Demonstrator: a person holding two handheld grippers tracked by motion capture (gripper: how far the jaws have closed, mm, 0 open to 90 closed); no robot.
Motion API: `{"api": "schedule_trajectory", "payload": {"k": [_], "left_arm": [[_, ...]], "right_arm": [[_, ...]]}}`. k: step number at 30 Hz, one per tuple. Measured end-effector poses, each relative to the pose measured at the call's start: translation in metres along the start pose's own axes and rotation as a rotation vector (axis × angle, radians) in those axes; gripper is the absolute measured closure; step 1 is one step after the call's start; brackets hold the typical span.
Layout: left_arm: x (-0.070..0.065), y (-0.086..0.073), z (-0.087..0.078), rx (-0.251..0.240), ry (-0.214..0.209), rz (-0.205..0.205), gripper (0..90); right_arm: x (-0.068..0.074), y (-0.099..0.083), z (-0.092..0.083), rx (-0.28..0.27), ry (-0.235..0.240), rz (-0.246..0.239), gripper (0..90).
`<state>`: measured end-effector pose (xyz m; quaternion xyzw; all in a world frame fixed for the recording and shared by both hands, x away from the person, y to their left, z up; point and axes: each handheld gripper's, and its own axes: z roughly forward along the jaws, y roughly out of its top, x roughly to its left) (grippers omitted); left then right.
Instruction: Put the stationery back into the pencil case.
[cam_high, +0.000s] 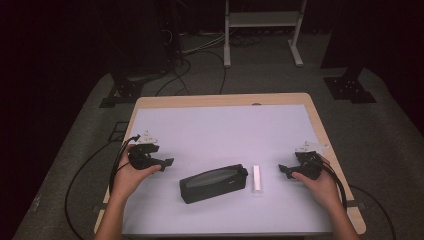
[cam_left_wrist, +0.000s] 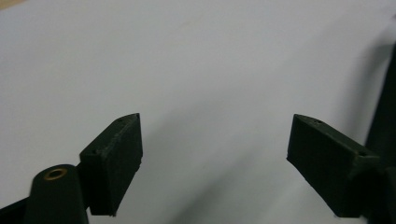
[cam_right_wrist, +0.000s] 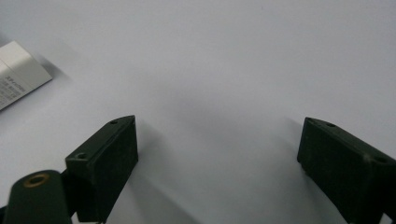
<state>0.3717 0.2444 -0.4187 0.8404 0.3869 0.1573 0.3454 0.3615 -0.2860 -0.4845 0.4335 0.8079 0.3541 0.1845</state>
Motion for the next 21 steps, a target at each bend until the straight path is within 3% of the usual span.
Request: {"api": "schedule_trajectory", "payload": {"k": [4, 12, 16, 21], "left_arm": [[0.005, -0.003, 0.004, 0.035, 0.038, -0.018, 14.8], [0.021, -0.017, 0.022, 0.091, 0.097, -0.094, 14.1], [0.025, -0.021, 0.030, 0.128, 0.116, -0.102, 14.1], [0.026, -0.023, 0.040, 0.135, 0.133, -0.108, 12.4]], "right_arm": [[0.000, 0.000, 0.000, 0.000, 0.000, 0.000, 11.3], [0.000, 0.000, 0.000, 0.000, -0.002, -0.002, 11.3], [0.000, 0.000, 0.000, 0.001, -0.002, -0.001, 11.3], [0.001, 0.001, 0.000, 0.004, -0.004, 0.005, 11.7]]}}
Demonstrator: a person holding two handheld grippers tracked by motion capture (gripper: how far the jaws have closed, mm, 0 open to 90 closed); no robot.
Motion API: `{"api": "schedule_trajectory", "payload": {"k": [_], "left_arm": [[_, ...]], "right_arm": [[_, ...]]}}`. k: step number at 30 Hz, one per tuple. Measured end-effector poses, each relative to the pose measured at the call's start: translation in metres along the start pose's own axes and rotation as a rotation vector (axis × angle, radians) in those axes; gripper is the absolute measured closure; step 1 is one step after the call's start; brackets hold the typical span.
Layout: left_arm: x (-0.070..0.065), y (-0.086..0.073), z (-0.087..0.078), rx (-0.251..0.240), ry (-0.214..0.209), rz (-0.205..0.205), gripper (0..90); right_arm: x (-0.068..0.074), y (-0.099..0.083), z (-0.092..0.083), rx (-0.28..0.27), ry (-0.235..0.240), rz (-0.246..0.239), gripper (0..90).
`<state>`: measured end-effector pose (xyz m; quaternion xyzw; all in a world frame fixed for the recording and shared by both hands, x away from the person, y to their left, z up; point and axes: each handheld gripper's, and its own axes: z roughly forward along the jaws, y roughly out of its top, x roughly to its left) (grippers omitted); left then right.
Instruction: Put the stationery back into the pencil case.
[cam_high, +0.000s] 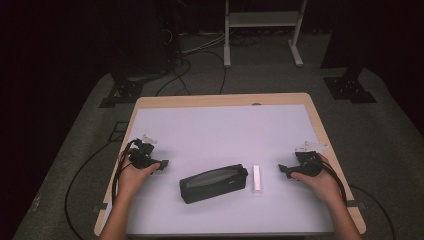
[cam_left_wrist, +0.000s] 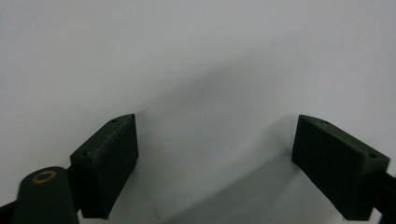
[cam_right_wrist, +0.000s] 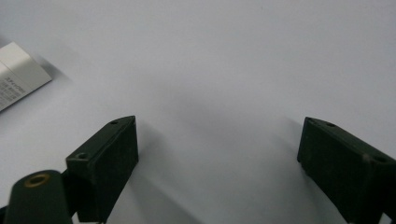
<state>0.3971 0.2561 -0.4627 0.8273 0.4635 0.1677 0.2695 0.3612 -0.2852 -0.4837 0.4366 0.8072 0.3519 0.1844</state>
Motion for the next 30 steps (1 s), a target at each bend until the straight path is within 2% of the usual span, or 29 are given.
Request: {"api": "schedule_trajectory", "payload": {"k": [3, 6, 7, 11, 18, 23, 30], "left_arm": [[-0.001, -0.001, 0.001, -0.018, 0.008, -0.003, 11.2], [0.002, -0.008, 0.004, -0.066, 0.011, -0.021, 4.1], [0.003, -0.010, 0.005, -0.082, 0.008, -0.015, 3.5], [0.002, -0.017, 0.006, -0.142, 0.011, -0.017, 1.9], [0.003, -0.018, 0.006, -0.146, 0.012, -0.013, 1.6], [0.003, -0.018, 0.006, -0.145, 0.013, -0.013, 1.6], [0.003, -0.018, 0.006, -0.145, 0.012, -0.013, 1.5]], "right_arm": [[0.000, 0.001, 0.000, 0.007, -0.004, 0.000, 12.4], [0.002, 0.003, -0.001, 0.022, -0.014, 0.001, 13.6], [0.002, 0.003, -0.002, 0.026, -0.016, 0.003, 14.5], [0.005, 0.006, -0.005, 0.053, -0.016, 0.013, 23.2], [0.008, 0.010, -0.011, 0.088, -0.034, 0.026, 28.2], [0.013, 0.014, -0.017, 0.099, -0.021, 0.063, 29.8], [0.026, 0.023, -0.025, 0.105, 0.016, 0.084, 32.5]]}}
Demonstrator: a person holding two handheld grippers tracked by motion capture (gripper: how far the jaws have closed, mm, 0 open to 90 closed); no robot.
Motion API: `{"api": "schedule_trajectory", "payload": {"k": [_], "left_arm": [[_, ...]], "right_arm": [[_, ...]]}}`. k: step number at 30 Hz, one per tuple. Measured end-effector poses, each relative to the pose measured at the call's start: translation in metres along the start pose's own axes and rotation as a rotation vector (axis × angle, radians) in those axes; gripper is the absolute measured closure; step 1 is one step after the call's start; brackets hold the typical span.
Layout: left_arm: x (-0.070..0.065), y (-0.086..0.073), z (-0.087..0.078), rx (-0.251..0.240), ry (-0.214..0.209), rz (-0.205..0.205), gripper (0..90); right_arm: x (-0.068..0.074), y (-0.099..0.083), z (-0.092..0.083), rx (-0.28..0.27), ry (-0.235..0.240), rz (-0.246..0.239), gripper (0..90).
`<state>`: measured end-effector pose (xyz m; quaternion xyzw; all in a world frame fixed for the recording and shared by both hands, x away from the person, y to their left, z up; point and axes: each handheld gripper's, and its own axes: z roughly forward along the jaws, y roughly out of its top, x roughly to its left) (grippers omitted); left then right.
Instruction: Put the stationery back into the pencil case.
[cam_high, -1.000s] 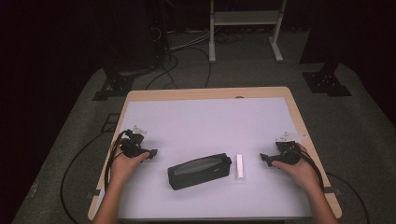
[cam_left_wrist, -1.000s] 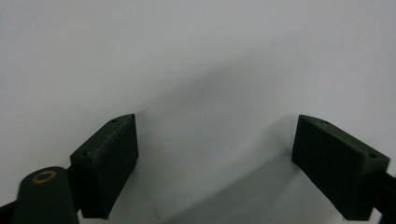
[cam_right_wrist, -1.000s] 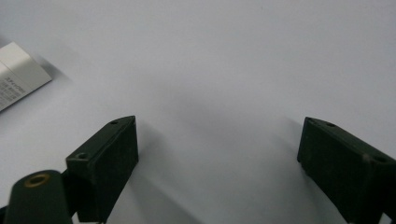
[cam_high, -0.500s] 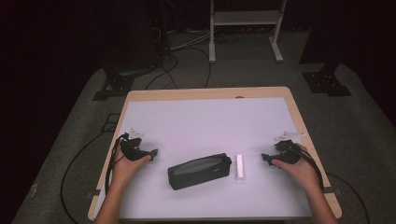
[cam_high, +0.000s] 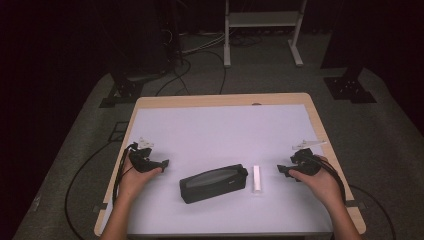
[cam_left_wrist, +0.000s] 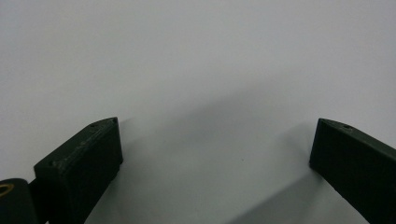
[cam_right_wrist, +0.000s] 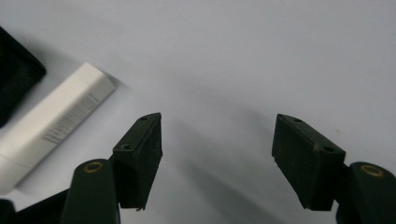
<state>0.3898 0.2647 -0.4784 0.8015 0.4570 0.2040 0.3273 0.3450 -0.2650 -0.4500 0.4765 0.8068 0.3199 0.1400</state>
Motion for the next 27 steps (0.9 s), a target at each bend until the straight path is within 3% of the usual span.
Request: {"api": "schedule_trajectory", "payload": {"k": [4, 16, 27], "left_arm": [[0.000, 0.000, 0.000, 0.000, 0.001, 0.000, 1.5], [-0.001, 0.000, 0.000, -0.003, -0.001, -0.007, 1.6], [0.000, 0.000, 0.000, 0.000, -0.002, -0.004, 1.6]], "right_arm": [[0.009, 0.004, -0.003, 0.014, 0.016, 0.005, 32.7], [0.038, 0.021, -0.011, 0.008, 0.055, -0.042, 32.7], [0.061, 0.031, -0.002, 0.042, 0.069, -0.075, 32.9]]}}
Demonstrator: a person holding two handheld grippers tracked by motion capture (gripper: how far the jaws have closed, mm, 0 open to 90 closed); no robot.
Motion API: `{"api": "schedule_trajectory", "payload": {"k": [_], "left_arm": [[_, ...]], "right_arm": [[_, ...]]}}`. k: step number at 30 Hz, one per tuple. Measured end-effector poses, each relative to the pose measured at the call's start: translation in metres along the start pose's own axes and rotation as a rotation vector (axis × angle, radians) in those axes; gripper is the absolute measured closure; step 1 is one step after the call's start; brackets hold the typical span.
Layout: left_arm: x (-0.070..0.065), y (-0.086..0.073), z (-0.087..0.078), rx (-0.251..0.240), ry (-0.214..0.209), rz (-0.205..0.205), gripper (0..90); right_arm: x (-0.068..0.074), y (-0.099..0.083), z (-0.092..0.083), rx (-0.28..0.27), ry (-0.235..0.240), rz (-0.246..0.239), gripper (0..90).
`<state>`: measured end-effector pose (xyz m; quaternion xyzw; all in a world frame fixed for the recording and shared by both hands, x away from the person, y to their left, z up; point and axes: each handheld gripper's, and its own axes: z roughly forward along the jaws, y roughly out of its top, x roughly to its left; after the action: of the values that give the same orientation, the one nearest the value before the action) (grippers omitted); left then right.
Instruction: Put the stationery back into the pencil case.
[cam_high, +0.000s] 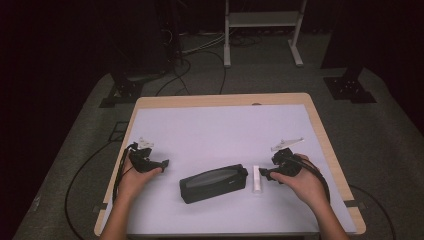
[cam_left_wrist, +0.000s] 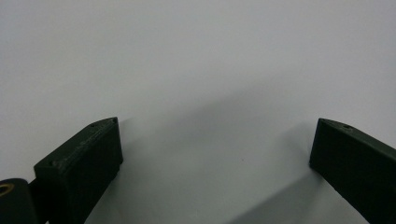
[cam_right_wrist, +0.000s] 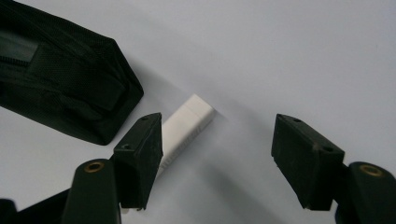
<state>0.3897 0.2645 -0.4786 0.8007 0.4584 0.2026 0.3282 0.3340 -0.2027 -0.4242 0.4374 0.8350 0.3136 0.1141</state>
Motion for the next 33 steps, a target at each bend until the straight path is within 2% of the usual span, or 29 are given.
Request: {"api": "schedule_trajectory", "payload": {"k": [18, 33], "left_arm": [[0.000, 0.000, 0.000, -0.003, 0.001, -0.004, 1.6], [0.000, 0.000, 0.000, -0.001, 0.001, -0.003, 1.6]], "right_arm": [[0.013, 0.006, 0.020, 0.052, 0.005, -0.035, 33.2], [0.017, 0.004, 0.029, 0.081, 0.010, -0.017, 33.1]]}}
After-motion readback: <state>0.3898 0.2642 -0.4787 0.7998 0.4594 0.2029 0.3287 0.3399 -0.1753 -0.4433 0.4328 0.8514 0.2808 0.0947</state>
